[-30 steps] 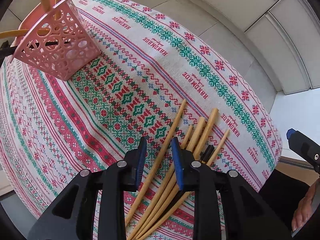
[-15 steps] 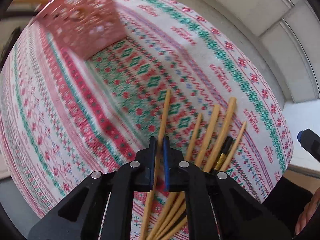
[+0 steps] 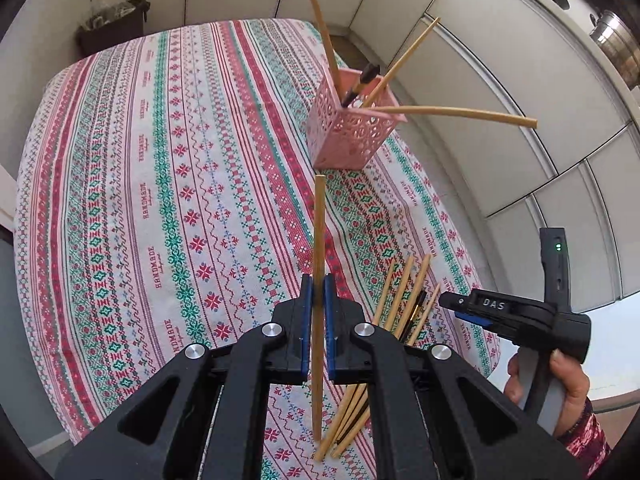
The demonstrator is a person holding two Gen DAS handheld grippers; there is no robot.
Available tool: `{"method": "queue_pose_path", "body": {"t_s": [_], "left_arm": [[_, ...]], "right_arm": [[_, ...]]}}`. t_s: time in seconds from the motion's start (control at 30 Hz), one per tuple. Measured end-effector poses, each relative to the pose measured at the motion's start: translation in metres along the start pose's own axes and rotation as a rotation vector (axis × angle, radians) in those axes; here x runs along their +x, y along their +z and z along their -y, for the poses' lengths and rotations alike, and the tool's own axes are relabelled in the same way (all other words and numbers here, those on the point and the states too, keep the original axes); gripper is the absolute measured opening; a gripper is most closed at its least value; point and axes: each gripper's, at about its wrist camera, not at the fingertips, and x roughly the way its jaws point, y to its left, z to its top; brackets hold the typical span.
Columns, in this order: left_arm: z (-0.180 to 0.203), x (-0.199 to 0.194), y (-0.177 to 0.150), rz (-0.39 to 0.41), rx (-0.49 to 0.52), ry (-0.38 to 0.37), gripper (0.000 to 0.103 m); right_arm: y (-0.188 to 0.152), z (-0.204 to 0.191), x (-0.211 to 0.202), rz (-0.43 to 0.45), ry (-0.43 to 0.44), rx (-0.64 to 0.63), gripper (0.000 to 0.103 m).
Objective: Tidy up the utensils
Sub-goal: 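Close the left tool on a chopstick and lift it upright while the right tool grasps another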
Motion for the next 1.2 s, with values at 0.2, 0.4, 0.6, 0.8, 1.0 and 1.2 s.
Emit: {"method": "queue_pose_path", "body": {"t_s": [0.2, 0.4, 0.6, 0.8, 1.0, 1.2], "left_arm": [[-0.016, -0.049, -0.017, 0.063, 0.004, -0.017, 0.005], [-0.018, -0.072, -0.02, 0.102, 0.003, -0.021, 0.005], [-0.02, -0.072, -0.023, 0.101, 0.004, -0.017, 0.005], [-0.019, -0.077, -0.023, 0.112, 0.005, -0.023, 0.005], [-0.01, -0.076, -0.023, 0.11, 0.021, -0.029, 0.005], [-0.007, -0.079, -0.024, 0.116, 0.031, -0.032, 0.005]], "right_arm": [[0.003, -0.017, 0.014, -0.008, -0.046, 0.015, 0.039], [0.0, -0.036, 0.02, 0.054, -0.061, 0.008, 0.026], [-0.005, -0.012, 0.015, 0.079, -0.041, -0.034, 0.005], [-0.01, 0.025, 0.006, 0.07, 0.016, -0.01, 0.005], [-0.01, 0.048, -0.006, 0.012, 0.145, 0.033, 0.006], [-0.007, 0.021, -0.002, 0.04, 0.159, -0.147, 0.025]]}}
